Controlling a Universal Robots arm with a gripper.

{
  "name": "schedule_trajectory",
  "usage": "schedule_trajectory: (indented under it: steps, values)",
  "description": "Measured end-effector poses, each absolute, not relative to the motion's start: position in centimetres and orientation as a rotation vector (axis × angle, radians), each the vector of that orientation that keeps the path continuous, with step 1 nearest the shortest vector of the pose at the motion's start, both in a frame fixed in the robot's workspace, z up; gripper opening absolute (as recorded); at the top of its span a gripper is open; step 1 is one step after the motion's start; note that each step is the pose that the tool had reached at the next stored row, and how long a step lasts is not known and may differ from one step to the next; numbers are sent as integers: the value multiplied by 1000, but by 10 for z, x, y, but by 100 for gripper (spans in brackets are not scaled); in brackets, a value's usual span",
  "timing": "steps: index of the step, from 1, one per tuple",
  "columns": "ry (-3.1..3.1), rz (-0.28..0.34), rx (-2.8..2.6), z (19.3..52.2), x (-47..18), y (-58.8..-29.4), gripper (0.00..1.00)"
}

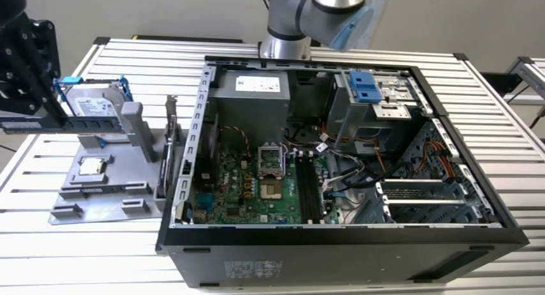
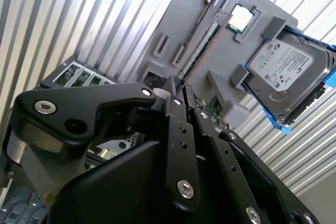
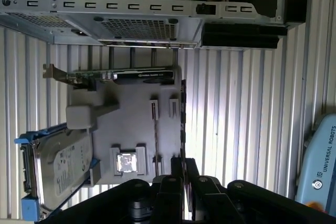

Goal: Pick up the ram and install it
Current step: 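Pick up the ram and move it above insertion slot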

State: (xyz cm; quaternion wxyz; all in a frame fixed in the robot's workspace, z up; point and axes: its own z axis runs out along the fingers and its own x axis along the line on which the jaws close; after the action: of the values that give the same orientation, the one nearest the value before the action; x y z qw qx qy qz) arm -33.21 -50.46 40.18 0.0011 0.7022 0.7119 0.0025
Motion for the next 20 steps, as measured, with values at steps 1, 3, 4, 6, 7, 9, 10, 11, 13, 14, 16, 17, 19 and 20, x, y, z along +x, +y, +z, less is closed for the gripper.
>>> schedule_trajectory:
  steps: [1,3,4,6,7,9,10,11,13,14,16,17,19,20]
  values:
    - [2235,8,2204,402,-331,-505,0]
    - [2235,8,2205,402,-327,-505,0]
    - [2235,8,2205,402,-326,-505,0]
    - [2235,8,2205,402,-323,-505,0]
    - [2235,8,2205,402,-321,-505,0]
    - [2235,8,2205,402,-318,-505,0]
    - [2235,8,2205,402,-316,-505,0]
    - [2235,8,2205,402,-314,-505,0]
    - [2235,8,2205,402,-311,-505,0]
    - [2235,8,2205,402,-309,-505,0]
    - [2235,8,2205,402,-306,-505,0]
    - [2235,8,2205,402,-304,-505,0]
    - [2235,8,2205,402,-301,-505,0]
    - [2235,8,2205,402,-299,-505,0]
